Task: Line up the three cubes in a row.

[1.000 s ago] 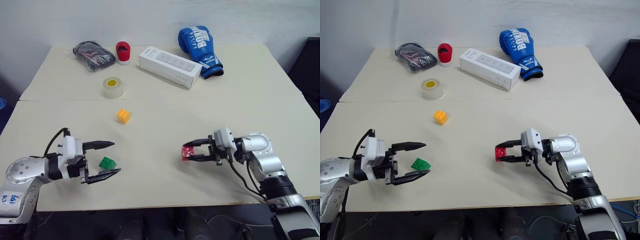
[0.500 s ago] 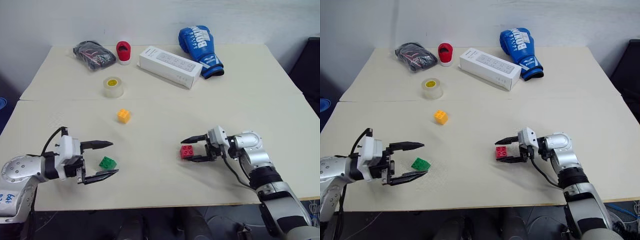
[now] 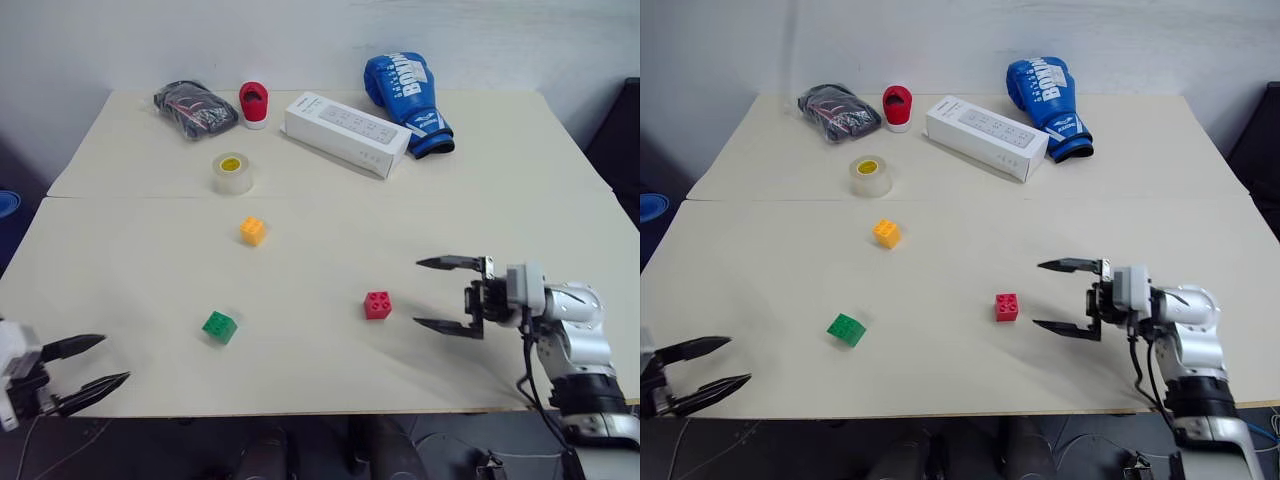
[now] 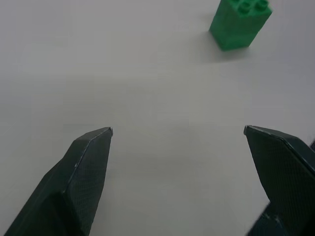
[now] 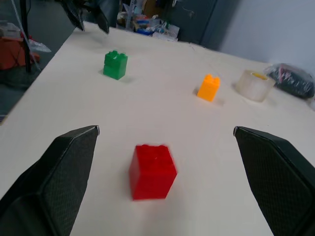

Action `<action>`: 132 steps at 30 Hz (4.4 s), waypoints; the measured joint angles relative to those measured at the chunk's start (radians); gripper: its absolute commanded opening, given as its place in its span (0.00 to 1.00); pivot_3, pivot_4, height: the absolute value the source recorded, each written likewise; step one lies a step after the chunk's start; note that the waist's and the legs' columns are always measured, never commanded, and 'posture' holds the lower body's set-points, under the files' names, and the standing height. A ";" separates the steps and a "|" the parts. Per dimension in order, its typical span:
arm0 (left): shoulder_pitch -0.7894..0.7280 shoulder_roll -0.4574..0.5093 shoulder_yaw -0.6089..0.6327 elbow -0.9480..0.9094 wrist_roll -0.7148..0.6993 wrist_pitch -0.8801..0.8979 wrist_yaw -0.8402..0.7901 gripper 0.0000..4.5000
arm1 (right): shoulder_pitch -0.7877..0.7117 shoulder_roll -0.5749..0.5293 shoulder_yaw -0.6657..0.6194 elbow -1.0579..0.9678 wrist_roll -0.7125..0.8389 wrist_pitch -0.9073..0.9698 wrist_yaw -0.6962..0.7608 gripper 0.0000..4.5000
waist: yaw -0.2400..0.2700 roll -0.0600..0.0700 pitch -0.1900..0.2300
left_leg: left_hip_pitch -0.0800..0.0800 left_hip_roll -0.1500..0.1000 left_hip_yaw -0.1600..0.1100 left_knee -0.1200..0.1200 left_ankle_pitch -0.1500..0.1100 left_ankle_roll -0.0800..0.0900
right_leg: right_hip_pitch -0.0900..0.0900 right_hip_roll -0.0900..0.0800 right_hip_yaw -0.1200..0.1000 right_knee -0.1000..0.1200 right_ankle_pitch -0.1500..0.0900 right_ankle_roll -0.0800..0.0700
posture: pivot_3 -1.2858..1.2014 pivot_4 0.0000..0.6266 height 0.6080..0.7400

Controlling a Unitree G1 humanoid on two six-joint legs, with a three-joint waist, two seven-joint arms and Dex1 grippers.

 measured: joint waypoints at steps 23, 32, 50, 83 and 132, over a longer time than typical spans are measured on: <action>-0.111 -0.535 -0.455 -0.478 0.194 0.051 0.676 0.81 | -0.016 0.068 0.006 -0.086 0.021 0.010 -0.004 1.00 | 0.023 -0.001 0.000 | 0.001 -0.001 0.002 0.001 0.002 0.003 | 0.001 0.002 0.001 0.001 0.001 0.002 | 0.52 0.24 1.00; -0.138 -0.458 -0.476 -0.463 0.168 0.068 0.615 0.33 | -0.018 0.068 0.006 -0.088 0.012 0.021 -0.009 1.00 | 0.024 -0.001 0.000 | 0.001 0.000 0.001 0.001 0.003 0.003 | 0.001 0.001 0.000 0.002 0.001 0.001 | 0.52 0.24 1.00; -0.967 -0.306 -0.977 0.149 0.262 -0.051 -0.056 0.33 | 0.179 -0.014 -0.122 -0.224 0.005 0.070 -0.089 1.00 | 0.025 -0.001 0.000 | 0.000 -0.002 0.006 0.004 0.006 0.005 | 0.001 0.006 -0.005 0.006 0.002 0.004 | 0.52 0.24 1.00; -0.413 -0.157 -0.303 -0.109 0.059 -0.032 0.126 0.89 | 0.220 0.036 -0.155 -0.373 0.039 0.190 -0.281 1.00 | 0.018 -0.002 0.002 | 0.000 0.000 -0.001 0.008 0.003 0.005 | 0.003 0.000 0.001 0.003 0.002 0.003 | 0.52 0.24 1.00; -1.016 -0.256 -0.605 0.328 0.176 0.003 0.233 0.34 | 0.286 0.204 -0.138 -0.354 -0.091 -0.011 -0.543 1.00 | 0.022 -0.004 0.001 | -0.001 -0.001 0.005 0.008 0.005 0.005 | 0.001 0.004 0.002 0.009 0.002 0.004 | 0.52 0.24 1.00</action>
